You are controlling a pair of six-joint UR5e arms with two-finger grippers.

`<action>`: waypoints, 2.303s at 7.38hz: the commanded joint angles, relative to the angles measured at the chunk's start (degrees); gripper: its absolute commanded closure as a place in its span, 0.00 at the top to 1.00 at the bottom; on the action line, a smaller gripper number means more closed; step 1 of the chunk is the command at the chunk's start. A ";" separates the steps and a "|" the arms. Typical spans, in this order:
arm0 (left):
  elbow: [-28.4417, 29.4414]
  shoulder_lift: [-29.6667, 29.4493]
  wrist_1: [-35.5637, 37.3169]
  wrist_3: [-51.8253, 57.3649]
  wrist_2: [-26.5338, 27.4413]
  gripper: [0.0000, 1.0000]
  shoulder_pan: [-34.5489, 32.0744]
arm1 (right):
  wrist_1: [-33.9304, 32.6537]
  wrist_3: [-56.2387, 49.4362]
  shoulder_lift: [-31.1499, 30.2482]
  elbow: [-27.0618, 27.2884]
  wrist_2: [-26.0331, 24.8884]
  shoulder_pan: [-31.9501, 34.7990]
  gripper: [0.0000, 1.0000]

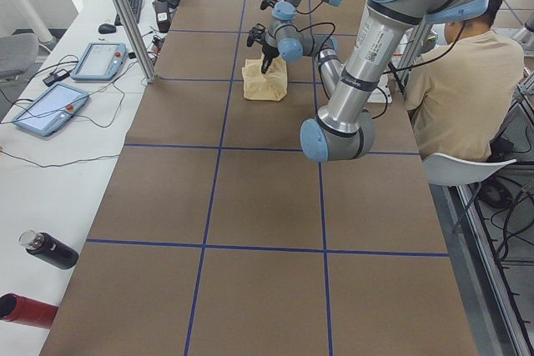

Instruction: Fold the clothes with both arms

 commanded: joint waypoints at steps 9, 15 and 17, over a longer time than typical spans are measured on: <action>8.63 3.43 -12.89 23.57 -7.99 1.00 -10.10 | 10.09 -4.08 7.82 -17.04 10.73 5.08 1.00; 2.21 18.61 -10.60 54.18 -20.54 1.00 -34.04 | -11.25 -47.59 -12.96 5.78 35.66 32.97 1.00; 2.04 25.37 -11.13 62.82 -22.15 1.00 -42.59 | -11.00 -67.27 -23.51 6.08 41.98 45.00 1.00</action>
